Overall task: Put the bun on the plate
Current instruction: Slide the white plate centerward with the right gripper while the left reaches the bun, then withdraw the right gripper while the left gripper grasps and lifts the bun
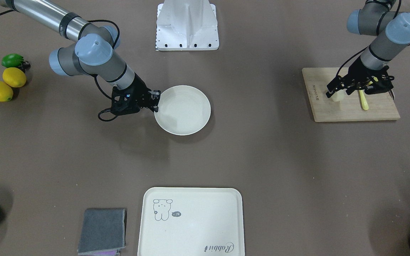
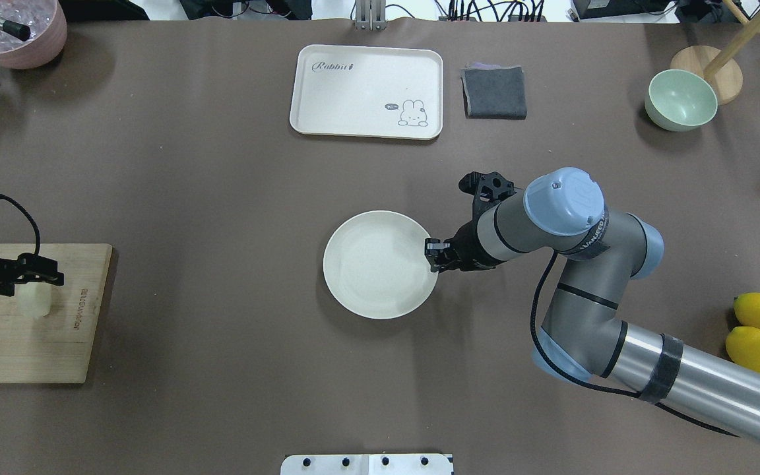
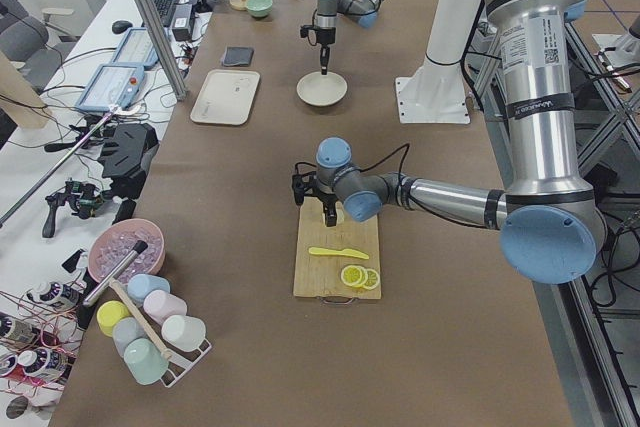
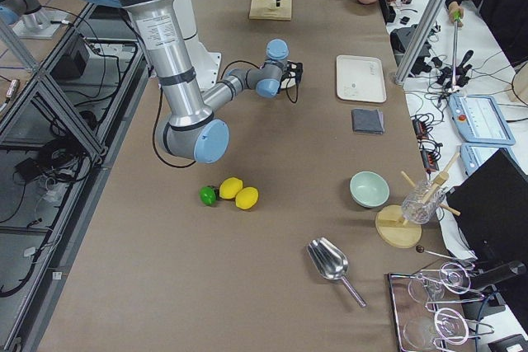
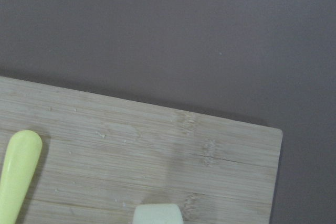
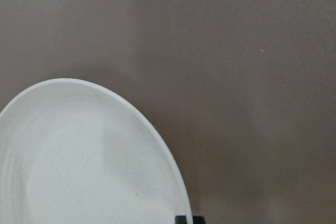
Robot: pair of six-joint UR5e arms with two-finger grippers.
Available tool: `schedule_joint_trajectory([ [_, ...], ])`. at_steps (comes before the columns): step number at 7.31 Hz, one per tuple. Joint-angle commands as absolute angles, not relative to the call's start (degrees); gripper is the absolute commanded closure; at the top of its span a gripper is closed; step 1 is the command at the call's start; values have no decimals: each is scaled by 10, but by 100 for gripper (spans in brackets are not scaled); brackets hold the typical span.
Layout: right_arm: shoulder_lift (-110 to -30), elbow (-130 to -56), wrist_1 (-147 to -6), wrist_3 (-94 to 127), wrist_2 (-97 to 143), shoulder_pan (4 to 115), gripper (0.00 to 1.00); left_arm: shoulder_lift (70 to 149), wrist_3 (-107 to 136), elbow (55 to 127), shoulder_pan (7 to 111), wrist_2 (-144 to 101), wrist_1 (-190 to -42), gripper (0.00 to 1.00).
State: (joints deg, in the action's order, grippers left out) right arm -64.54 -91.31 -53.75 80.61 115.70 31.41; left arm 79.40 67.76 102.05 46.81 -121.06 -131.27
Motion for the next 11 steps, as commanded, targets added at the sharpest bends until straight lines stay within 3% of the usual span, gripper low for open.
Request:
schedule_joint_trajectory([
  [1,-622,-891,-538,819,1157,313,100,784,679,1017,454,-1207,-1310,16],
  [3,-616,-882,-538,820,1157,310,100,778,679,1016,443,-1206,-1310,31],
  [4,-616,-883,-537,821,1157,310,100,777,679,1017,438,-1207,-1310,43],
  [5,-616,-885,-534,821,1158,310,10,776,679,1018,438,-1206,-1310,60],
  [6,-616,-893,-533,820,1158,311,0,773,678,1018,438,-1207,-1310,75],
  [9,-627,-953,-576,816,1216,371,0,780,681,1074,446,-1216,-1300,79],
  [10,-647,-976,-592,809,1249,406,0,800,683,1106,445,-1223,-1257,79],
  [11,-665,-979,-593,783,1276,439,0,869,686,1114,446,-1223,-1195,78],
])
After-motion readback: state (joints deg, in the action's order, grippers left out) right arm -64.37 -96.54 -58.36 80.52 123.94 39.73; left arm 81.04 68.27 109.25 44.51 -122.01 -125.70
